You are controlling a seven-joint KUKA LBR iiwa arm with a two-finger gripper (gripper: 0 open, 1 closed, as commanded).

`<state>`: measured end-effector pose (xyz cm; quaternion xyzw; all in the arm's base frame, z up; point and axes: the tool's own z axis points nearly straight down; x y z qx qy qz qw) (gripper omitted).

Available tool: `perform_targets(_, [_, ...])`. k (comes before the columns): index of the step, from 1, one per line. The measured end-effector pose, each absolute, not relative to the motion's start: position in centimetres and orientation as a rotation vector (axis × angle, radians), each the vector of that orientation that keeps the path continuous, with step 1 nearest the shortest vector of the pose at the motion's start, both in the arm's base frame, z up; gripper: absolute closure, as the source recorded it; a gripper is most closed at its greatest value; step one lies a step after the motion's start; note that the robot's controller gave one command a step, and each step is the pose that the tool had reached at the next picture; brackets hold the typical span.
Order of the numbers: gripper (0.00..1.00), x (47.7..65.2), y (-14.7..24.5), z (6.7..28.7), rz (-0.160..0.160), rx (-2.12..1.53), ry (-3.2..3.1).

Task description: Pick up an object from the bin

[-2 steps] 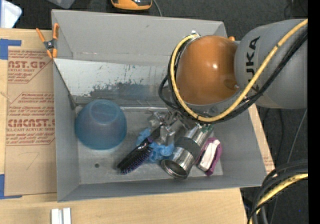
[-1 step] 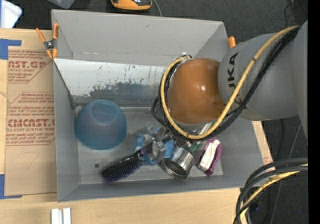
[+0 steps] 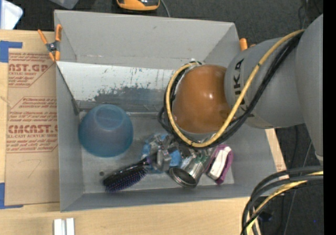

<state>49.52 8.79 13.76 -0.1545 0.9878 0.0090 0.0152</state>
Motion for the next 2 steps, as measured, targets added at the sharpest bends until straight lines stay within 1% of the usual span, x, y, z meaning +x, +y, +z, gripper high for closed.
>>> perform_targets(1, [1.0,50.04,6.08,13.59,0.027,-0.487,3.072])
perform_targets(2, [1.0,49.96,6.21,13.56,0.029,-0.478,3.073])
